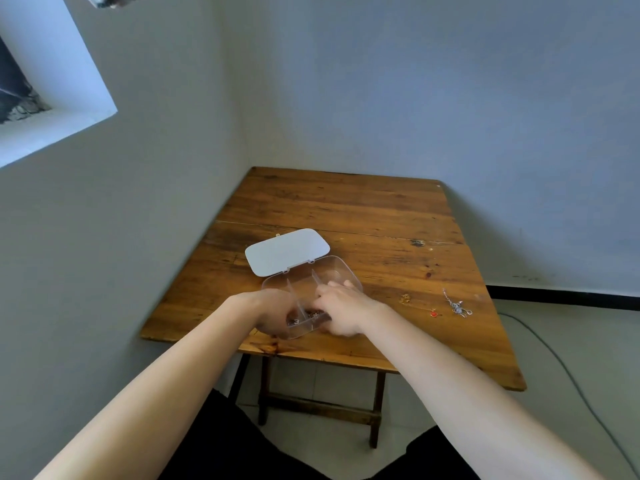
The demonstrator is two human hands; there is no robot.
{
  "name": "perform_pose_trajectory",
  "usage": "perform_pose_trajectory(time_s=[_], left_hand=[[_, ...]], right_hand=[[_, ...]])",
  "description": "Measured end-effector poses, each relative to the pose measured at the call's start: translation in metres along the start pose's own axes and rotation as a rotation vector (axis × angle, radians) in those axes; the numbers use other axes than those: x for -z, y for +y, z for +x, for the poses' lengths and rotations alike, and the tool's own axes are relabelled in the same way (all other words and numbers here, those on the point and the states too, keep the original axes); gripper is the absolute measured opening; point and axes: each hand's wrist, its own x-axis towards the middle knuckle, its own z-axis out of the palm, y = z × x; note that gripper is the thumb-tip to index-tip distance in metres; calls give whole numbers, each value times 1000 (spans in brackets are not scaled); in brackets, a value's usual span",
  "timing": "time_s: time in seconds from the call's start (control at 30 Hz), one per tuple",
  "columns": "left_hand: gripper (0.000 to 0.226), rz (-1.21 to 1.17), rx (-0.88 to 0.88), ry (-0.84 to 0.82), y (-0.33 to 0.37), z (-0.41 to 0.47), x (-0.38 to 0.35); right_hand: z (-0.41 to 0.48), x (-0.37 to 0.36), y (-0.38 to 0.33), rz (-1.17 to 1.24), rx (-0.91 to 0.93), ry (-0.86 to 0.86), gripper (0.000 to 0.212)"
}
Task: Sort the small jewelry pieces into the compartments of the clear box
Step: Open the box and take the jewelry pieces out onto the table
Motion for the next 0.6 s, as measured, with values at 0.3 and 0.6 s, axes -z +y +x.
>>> perform_pose_trajectory(time_s=[0.3, 0.6], left_hand=[[14, -123, -64, -49, -6, 0, -4], [9, -202, -19, 149, -14, -5, -10]], right_hand=[[0, -5, 6, 198, -20, -9, 20], [5, -14, 11, 452, -100, 109, 20]])
